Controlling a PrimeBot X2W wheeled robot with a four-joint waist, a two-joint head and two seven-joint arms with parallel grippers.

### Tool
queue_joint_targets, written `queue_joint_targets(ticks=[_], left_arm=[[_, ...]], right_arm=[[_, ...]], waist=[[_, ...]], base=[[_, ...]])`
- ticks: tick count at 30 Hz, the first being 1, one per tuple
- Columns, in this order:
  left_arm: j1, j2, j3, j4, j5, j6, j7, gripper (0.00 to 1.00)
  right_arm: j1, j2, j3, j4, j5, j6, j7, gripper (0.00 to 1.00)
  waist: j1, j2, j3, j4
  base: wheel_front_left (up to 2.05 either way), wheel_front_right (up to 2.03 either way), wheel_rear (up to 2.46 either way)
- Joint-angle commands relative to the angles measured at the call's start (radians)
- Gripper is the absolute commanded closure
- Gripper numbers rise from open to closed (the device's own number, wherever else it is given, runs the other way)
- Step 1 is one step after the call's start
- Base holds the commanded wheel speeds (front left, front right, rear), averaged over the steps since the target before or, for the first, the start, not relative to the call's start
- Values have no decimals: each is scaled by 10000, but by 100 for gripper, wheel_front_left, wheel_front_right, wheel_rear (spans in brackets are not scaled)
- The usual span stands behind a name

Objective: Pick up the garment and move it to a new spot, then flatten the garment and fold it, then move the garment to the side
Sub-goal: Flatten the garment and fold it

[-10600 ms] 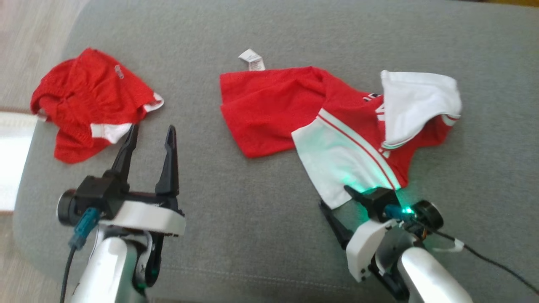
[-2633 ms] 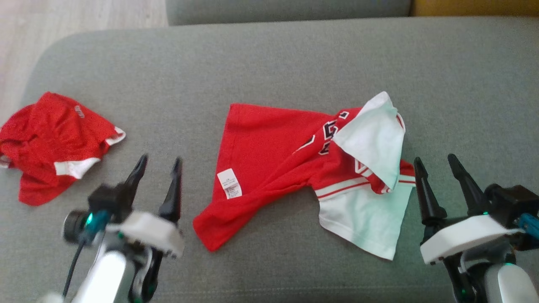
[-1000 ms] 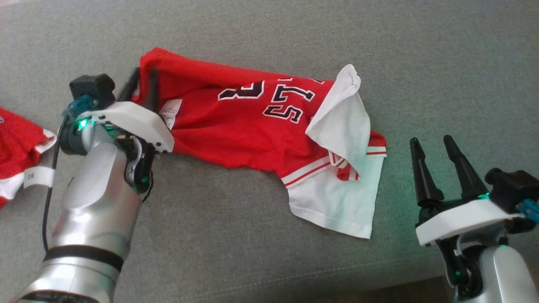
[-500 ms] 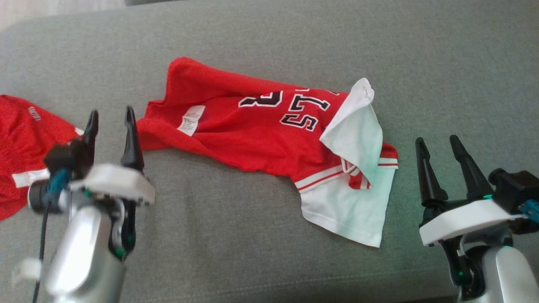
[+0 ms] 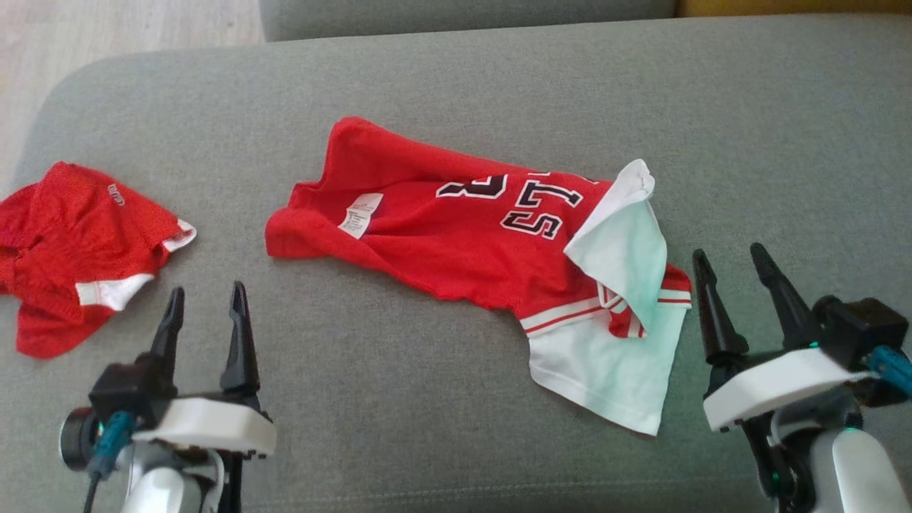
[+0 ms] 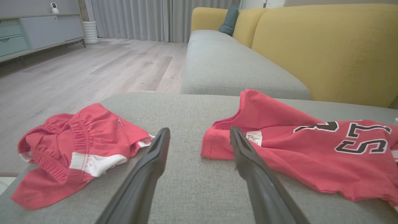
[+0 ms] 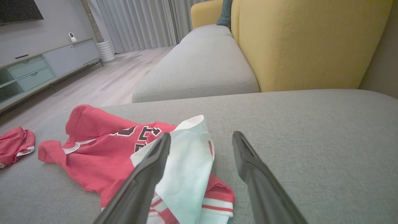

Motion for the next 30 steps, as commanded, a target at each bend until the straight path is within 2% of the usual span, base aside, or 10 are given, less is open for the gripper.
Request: queue_joint_targets(ticks=[1, 14, 20, 25, 30], left_arm=[[-234, 208, 293, -430, 47, 110, 6, 0], [-25, 226, 152, -769, 17, 246, 245, 0], [-122, 279, 136, -643, -59, 165, 213, 0], [-360, 268, -7, -369, -351, -112, 630, 0], [-1364, 306, -189, 359, -758, -713, 1240, 0]], right_arm=[[-141, -52, 223, -407, -47, -9, 66, 0], [-105, -52, 243, -442, 1, -9, 135, 0], [-97, -52, 236, -449, 28, -9, 130, 0], [-115, -52, 217, -477, 67, -9, 118, 0], [-235, -52, 240, -527, 89, -9, 114, 0]], waist=[[0, 0, -30, 37], [0, 0, -45, 39], [0, 0, -11, 31], [0, 0, 104, 61], [0, 0, 387, 54]], base=[[0, 0, 0], [0, 0, 0], [0, 0, 0], [0, 0, 0], [0, 0, 0]])
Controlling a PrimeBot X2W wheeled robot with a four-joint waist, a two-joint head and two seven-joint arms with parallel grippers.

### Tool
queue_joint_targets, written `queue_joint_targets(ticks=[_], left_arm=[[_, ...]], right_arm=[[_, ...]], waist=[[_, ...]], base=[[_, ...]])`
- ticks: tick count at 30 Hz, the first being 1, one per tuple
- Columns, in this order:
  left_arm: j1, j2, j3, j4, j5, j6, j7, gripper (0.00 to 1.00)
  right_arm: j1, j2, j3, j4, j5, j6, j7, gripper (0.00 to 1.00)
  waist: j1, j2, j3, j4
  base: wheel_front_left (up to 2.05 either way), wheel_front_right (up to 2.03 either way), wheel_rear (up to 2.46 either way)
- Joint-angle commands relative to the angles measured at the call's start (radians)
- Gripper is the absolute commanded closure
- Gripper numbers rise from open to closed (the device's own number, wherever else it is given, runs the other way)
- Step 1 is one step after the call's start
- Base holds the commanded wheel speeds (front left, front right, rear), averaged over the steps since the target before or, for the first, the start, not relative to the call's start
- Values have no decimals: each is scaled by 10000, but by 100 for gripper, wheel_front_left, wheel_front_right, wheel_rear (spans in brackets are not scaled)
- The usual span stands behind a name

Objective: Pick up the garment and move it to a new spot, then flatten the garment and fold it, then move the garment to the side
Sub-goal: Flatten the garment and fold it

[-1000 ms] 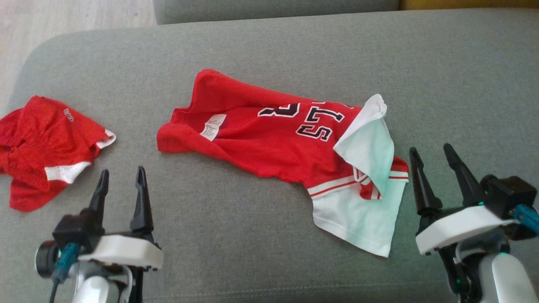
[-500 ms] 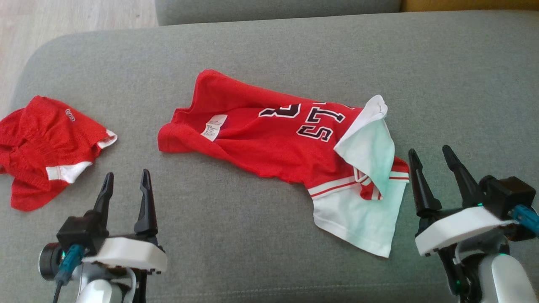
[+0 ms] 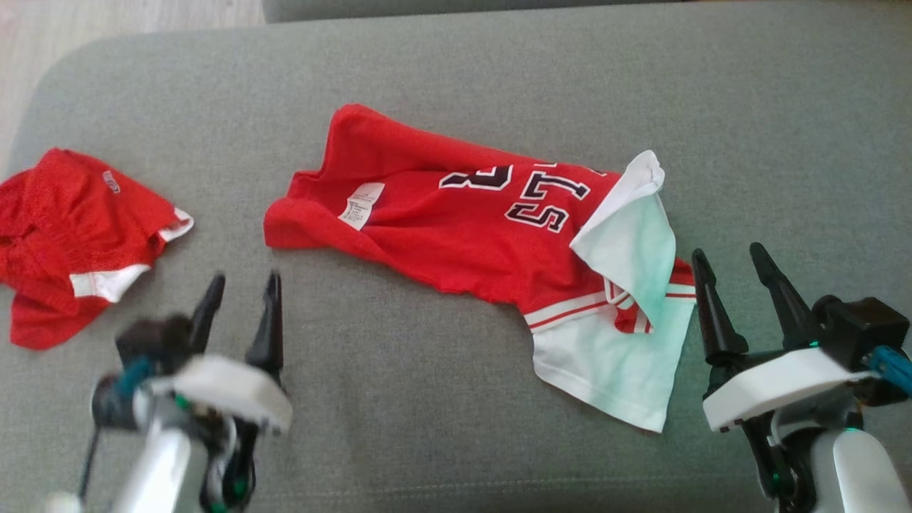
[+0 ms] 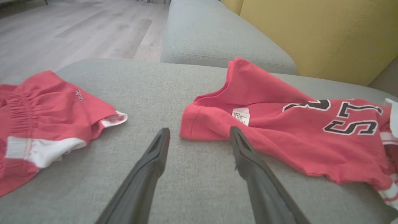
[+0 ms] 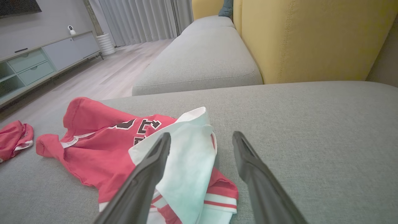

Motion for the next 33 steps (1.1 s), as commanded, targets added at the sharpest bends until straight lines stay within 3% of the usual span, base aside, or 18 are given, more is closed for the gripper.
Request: queue_joint_targets(ticks=[1, 14, 25, 26, 27, 28, 29, 30, 33], left_arm=[[-916, 215, 337, -75, -196, -170, 152, 0], [-3799, 666, 386, 2784, -1013, -1214, 1863, 0], [-4667, 818, 224, 4321, -1618, -1866, 2887, 0], [-4689, 824, 191, 4395, -1641, -1904, 2899, 5], [-4718, 828, 170, 4448, -1660, -1934, 2873, 29], [-4718, 828, 170, 4448, -1660, -1934, 2873, 29], [-4747, 830, 152, 4495, -1665, -1956, 2812, 66], [-4774, 831, 132, 4557, -1679, -1981, 2767, 96], [-4857, 850, 62, 4754, -1690, -2041, 2617, 100]], right_arm=[[-329, -52, 244, -395, 76, -9, 28, 0], [-631, -52, 369, -247, 208, -9, -99, 0], [-712, -52, 420, -128, 372, -9, -219, 0], [-721, -52, 420, -126, 381, -9, -227, 0], [-731, -52, 416, -124, 391, -9, -236, 0], [-731, -52, 416, -124, 391, -9, -236, 0], [-740, -52, 411, -121, 400, -9, -245, 0], [-749, -52, 405, -117, 408, -9, -250, 0], [-767, -52, 401, -102, 462, -9, -253, 0]], waist=[[0, 0, 144, -39], [0, 0, 727, -485], [0, 0, 882, -620], [0, 0, 903, -623], [0, 0, 920, -622], [0, 0, 920, -622], [0, 0, 933, -618], [0, 0, 948, -614], [0, 0, 982, -605]], base=[[0, 0, 0], [0, 0, 0], [0, 0, 0], [0, 0, 0], [0, 0, 0], [0, 0, 0], [0, 0, 0], [0, 0, 0], [0, 0, 0]])
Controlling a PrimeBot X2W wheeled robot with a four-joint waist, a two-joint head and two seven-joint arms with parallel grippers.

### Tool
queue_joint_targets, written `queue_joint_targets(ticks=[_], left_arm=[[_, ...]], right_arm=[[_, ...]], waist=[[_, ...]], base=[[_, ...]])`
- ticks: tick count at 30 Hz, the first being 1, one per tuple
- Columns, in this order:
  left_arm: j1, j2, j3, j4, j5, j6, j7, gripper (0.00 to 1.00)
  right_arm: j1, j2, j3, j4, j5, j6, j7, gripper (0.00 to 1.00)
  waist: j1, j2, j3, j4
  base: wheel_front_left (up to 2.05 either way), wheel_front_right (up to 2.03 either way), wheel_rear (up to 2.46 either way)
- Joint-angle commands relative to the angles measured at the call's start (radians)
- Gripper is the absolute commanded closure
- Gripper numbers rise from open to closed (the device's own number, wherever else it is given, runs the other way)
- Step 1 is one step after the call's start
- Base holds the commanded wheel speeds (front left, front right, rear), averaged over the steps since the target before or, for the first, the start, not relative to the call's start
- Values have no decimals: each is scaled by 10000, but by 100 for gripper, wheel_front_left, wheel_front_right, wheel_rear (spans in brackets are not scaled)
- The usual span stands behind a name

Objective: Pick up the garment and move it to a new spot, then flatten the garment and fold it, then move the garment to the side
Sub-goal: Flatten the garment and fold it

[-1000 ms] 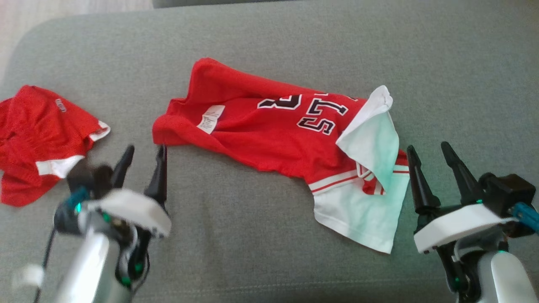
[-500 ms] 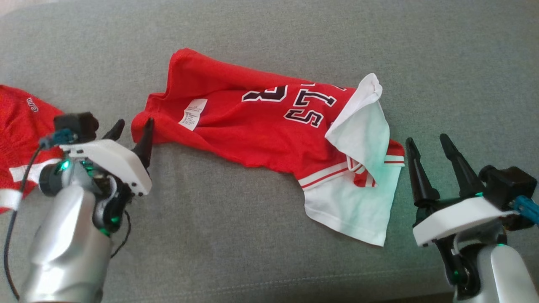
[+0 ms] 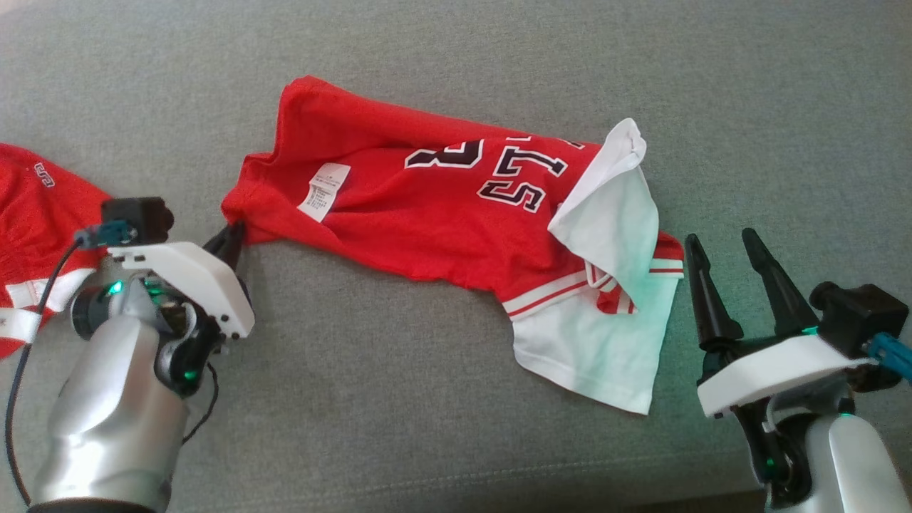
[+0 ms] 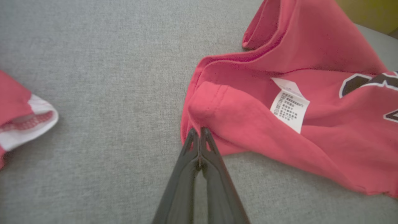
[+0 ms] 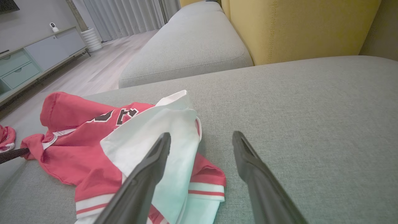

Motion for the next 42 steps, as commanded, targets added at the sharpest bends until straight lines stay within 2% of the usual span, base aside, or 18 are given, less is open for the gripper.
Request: queue_joint_targets(ticks=[1, 11, 22, 33, 34, 35, 36, 42], left_arm=[[-556, 407, 321, -222, -65, -28, -135, 100], [-306, 511, 97, -220, 262, -6, -1300, 100], [2350, 687, -928, -2160, 1138, 378, -2034, 100], [2843, 1156, -1267, -2220, 1948, 856, -2935, 100], [2820, 1154, -1225, -2146, 1950, 901, -3106, 85], [2812, 1125, -1188, -2038, 1915, 927, -3208, 55], [2811, 1077, -1148, -1942, 1864, 945, -3313, 1], [2996, 778, -874, -1684, 1578, 1093, -3780, 0]], right_arm=[[-393, -51, 239, -334, 37, -9, -102, 0], [-312, -51, 178, -271, 88, -9, -96, 0], [-101, -51, -27, -291, 200, -9, -21, 0], [-170, -51, -67, -411, 224, -9, 122, 0], [-181, -51, -67, -415, 229, -9, 122, 0], [-187, -51, -72, -412, 230, -9, 120, 0], [-191, -51, -74, -405, 232, -9, 117, 0], [-172, -51, -107, -362, 240, -9, 81, 0]], waist=[[0, 0, 2, 1], [0, 0, -130, 38], [0, 0, -315, 330], [0, 0, -225, 549], [0, 0, -211, 548], [0, 0, -209, 547], [0, 0, -212, 541], [0, 0, -345, 512]], base=[[0, 0, 0], [0, 0, 0], [0, 0, 0], [0, 0, 0], [0, 0, 0], [0, 0, 0], [0, 0, 0], [0, 0, 0]])
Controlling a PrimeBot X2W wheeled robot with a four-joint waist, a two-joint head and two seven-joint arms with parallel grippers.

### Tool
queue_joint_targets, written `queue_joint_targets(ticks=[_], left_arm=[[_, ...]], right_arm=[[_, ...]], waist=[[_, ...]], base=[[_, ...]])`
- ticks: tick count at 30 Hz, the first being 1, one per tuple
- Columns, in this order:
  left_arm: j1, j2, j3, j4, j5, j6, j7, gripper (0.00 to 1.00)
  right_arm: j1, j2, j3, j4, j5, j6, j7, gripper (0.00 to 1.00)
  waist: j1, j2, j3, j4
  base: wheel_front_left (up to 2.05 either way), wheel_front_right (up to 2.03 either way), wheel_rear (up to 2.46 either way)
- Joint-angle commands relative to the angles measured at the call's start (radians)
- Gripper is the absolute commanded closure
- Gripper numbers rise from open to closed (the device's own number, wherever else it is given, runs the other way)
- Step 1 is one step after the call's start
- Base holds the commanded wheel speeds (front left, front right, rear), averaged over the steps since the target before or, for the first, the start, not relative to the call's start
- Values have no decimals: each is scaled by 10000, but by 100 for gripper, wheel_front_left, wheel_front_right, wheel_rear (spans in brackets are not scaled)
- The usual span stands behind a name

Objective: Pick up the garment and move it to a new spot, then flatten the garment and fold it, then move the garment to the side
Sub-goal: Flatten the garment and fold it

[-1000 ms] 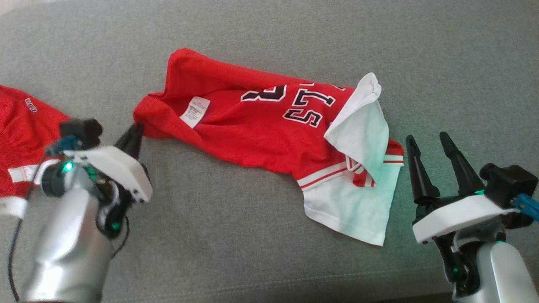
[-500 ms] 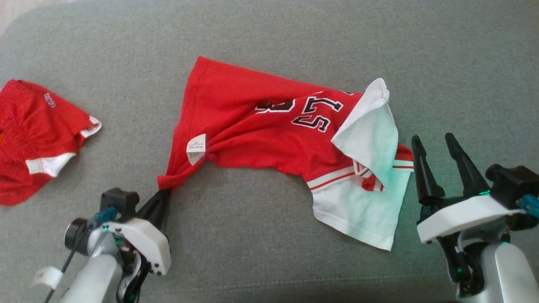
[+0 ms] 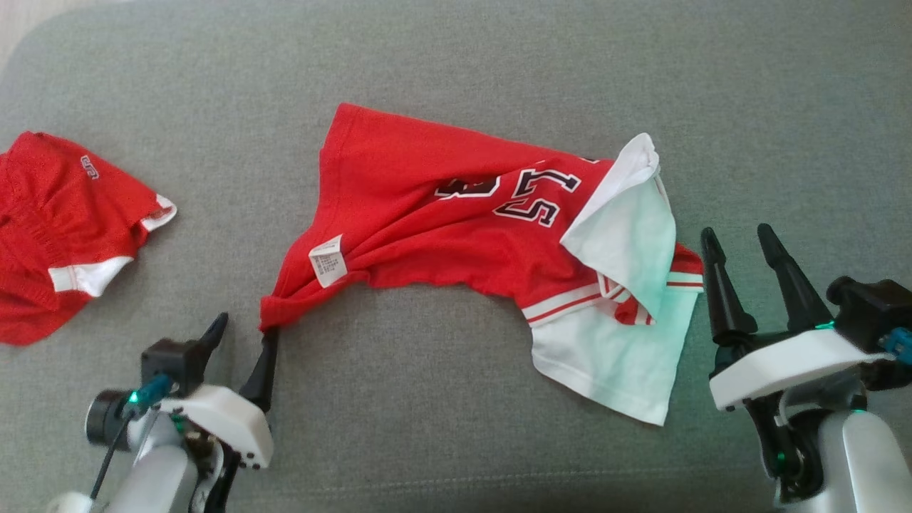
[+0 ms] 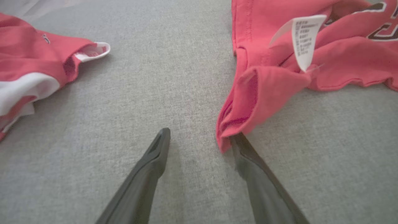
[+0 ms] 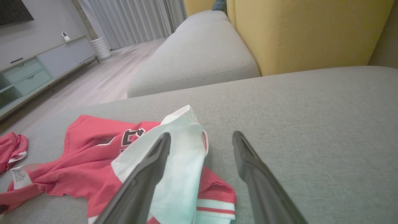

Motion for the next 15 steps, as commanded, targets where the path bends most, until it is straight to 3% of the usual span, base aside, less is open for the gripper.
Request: queue_joint_targets(ticks=[1, 7, 15], left_arm=[[2, 150, 461, -193, -91, 73, -134, 0], [673, -221, 1085, -689, -493, 380, -303, 0], [1577, -703, 2091, -2926, -596, 1112, -320, 0]], right_arm=[[-66, -51, 186, -356, 51, -9, -65, 0], [23, -51, 114, -412, 2, -9, -88, 0], [195, -51, -19, -646, -342, -9, -31, 0]], waist=[[0, 0, -52, 1], [0, 0, -327, 95], [0, 0, -779, 264]], base=[[0, 0, 0], [0, 0, 0], [0, 0, 0]])
